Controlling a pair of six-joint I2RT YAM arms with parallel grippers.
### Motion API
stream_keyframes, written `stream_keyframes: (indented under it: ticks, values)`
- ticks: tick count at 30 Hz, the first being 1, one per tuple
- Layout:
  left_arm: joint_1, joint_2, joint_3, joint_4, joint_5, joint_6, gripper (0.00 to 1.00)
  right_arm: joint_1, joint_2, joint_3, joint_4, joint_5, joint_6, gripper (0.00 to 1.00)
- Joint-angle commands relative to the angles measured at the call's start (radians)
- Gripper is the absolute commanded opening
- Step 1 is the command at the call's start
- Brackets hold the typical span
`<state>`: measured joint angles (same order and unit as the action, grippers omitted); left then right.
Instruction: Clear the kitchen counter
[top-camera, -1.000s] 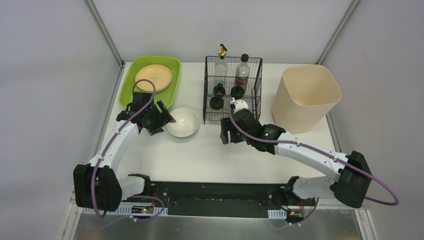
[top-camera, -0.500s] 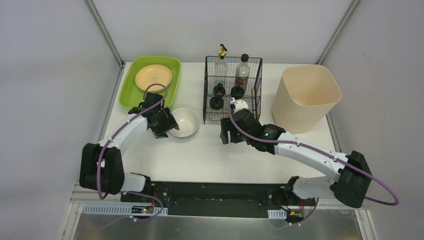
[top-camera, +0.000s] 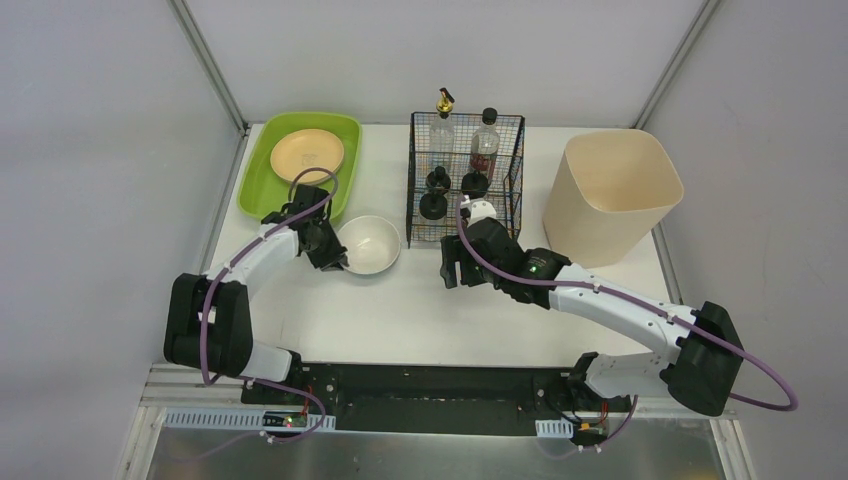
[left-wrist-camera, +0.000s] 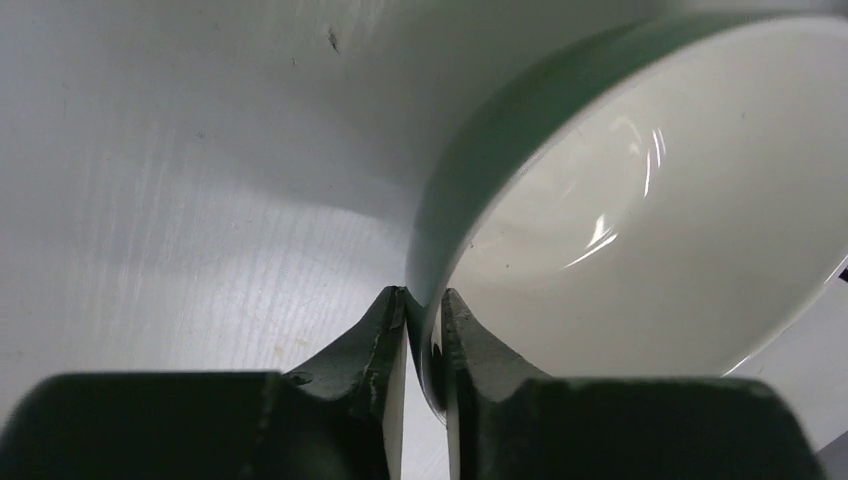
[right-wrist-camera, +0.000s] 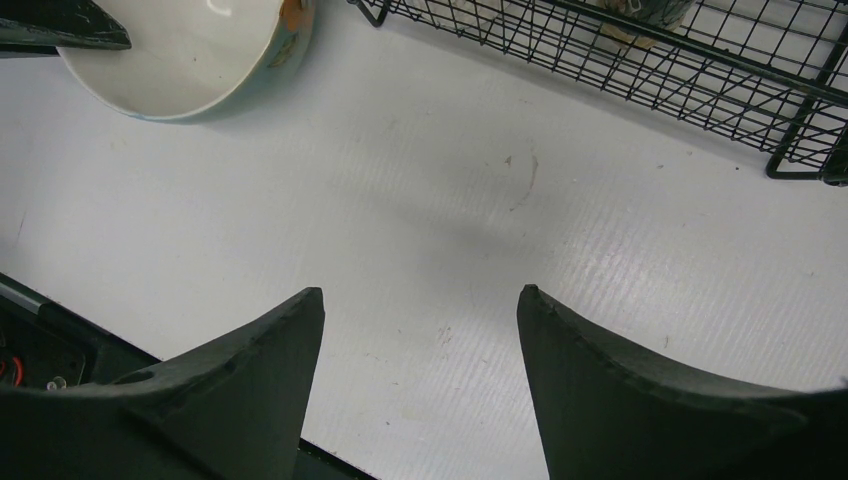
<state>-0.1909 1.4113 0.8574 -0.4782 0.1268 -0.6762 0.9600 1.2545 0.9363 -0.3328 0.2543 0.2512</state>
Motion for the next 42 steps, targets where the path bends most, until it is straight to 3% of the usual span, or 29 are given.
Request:
stream_keyframes:
  ticks: [1, 4, 13, 21, 32, 42]
  values:
    - [-0.012, -0.009, 0.046, 0.009, -0.005, 0.025, 0.12, 0.005, -0.004, 0.013, 0.014, 0.012, 0.008, 0.74]
    - [-0.012, -0.023, 0.059, 0.008, 0.009, 0.029, 0.00, 0.004, -0.007, 0.013, 0.014, 0.015, 0.007, 0.74]
    - [-0.012, -0.144, 0.105, -0.029, 0.047, 0.032, 0.00, 0.004, -0.009, 0.012, 0.012, 0.023, 0.008, 0.74]
    - [-0.010, -0.218, 0.268, -0.134, 0.047, 0.053, 0.00, 0.004, -0.009, 0.012, 0.011, 0.022, 0.008, 0.74]
    - [0.095, -0.090, 0.527, -0.174, 0.033, 0.041, 0.00, 0.004, -0.006, 0.012, 0.014, 0.018, 0.007, 0.74]
    - [0.185, 0.079, 0.668, -0.135, -0.004, -0.051, 0.00, 0.005, -0.007, 0.010, 0.015, 0.009, 0.010, 0.74]
